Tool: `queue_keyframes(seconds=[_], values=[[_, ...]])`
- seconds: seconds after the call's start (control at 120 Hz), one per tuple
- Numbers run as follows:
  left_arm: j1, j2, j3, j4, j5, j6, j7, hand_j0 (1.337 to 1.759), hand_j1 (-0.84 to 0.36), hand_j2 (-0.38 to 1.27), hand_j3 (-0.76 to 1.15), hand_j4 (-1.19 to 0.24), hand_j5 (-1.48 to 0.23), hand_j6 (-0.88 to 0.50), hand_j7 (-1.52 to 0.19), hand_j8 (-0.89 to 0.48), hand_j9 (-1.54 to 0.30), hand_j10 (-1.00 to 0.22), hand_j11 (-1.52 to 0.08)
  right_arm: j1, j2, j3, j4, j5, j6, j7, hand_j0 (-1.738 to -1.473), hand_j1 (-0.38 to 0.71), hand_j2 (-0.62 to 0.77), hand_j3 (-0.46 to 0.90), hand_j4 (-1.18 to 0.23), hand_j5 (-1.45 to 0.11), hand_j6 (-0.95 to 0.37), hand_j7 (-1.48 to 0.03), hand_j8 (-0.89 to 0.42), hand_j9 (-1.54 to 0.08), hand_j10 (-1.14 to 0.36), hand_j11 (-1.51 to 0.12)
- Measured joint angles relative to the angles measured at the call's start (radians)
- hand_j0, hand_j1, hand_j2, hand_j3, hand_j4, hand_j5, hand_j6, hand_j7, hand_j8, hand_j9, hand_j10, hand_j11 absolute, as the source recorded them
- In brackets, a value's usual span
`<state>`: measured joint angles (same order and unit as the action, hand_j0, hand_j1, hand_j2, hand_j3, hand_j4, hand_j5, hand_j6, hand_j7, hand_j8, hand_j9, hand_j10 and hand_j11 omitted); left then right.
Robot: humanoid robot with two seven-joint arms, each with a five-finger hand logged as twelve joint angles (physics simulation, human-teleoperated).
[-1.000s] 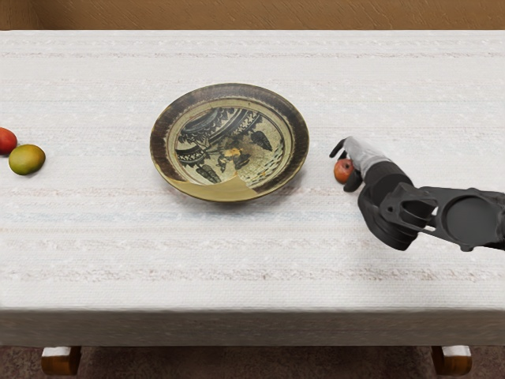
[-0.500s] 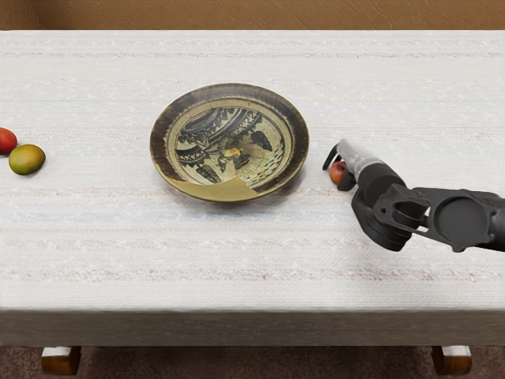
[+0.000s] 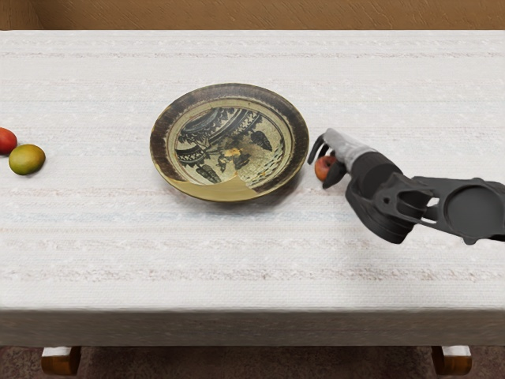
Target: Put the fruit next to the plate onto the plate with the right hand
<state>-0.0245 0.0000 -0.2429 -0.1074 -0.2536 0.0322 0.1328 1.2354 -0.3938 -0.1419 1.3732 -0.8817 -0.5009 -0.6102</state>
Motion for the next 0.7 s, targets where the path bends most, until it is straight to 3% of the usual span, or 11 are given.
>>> queue_keyframes(seconds=[0.025,0.058,0.067,0.092,0.417,0.583,0.7], values=[[0.0,0.0,0.0,0.0,0.0,0.0,0.0,1.658,0.35,0.0,0.0,0.0,0.0,0.0,0.0,0.0,0.0,0.0,0.0,0.006,-0.005,0.005,0.012,0.0,0.001,0.0,-1.642,0.2,0.12,0.0,-0.73,-0.9,-0.57,-0.94,-0.48,-0.95,-0.68,-0.97],[0.0,0.0,0.0,0.0,0.0,0.0,0.0,1.658,0.35,0.0,0.0,0.0,0.0,0.0,0.0,0.0,0.0,0.0,0.0,0.012,-0.011,0.012,0.027,0.005,0.002,-0.005,-1.643,0.2,0.13,0.0,-0.77,-0.67,-0.57,-0.94,-0.48,-0.96,-0.68,-0.98],[0.0,0.0,0.0,0.0,0.0,0.0,0.0,1.658,0.35,0.0,0.0,0.0,0.0,0.0,0.0,0.0,0.0,0.0,0.0,0.014,-0.012,0.014,0.031,0.004,0.002,-0.005,-1.643,0.2,0.14,0.0,-0.7,-0.81,-0.57,-0.94,-0.48,-0.96,-0.68,-0.98],[0.0,0.0,0.0,0.0,0.0,0.0,0.0,1.658,0.35,0.0,0.0,0.0,0.0,0.0,0.0,0.0,0.0,0.0,0.0,0.022,-0.016,0.019,0.043,0.004,0.003,-0.004,-1.644,0.21,0.16,0.0,-0.68,-0.86,-0.57,-0.94,-0.47,-0.96,-0.68,-0.98],[0.0,0.0,0.0,0.0,0.0,0.0,0.0,1.658,0.35,0.0,0.0,0.0,0.0,0.0,0.0,0.0,0.0,0.0,0.0,0.145,-0.018,0.077,0.156,0.036,0.043,0.001,-1.649,0.22,0.18,0.0,-0.71,-0.98,-0.56,-0.96,-0.44,-1.0,-0.65,-1.01],[0.0,0.0,0.0,0.0,0.0,0.0,0.0,1.658,0.35,0.0,0.0,0.0,0.0,0.0,0.0,0.0,0.0,0.0,0.0,0.217,0.047,0.08,0.153,0.087,0.05,0.001,-1.651,0.25,0.24,0.0,-0.71,-1.01,-0.53,-0.97,-0.41,-1.02,-0.63,-1.03],[0.0,0.0,0.0,0.0,0.0,0.0,0.0,1.658,0.35,0.0,0.0,0.0,0.0,0.0,0.0,0.0,0.0,0.0,0.0,0.253,0.118,0.081,0.105,0.116,0.062,0.001,-1.651,0.28,0.27,0.0,-0.71,-1.04,-0.51,-0.98,-0.38,-1.03,-0.6,-1.05]])
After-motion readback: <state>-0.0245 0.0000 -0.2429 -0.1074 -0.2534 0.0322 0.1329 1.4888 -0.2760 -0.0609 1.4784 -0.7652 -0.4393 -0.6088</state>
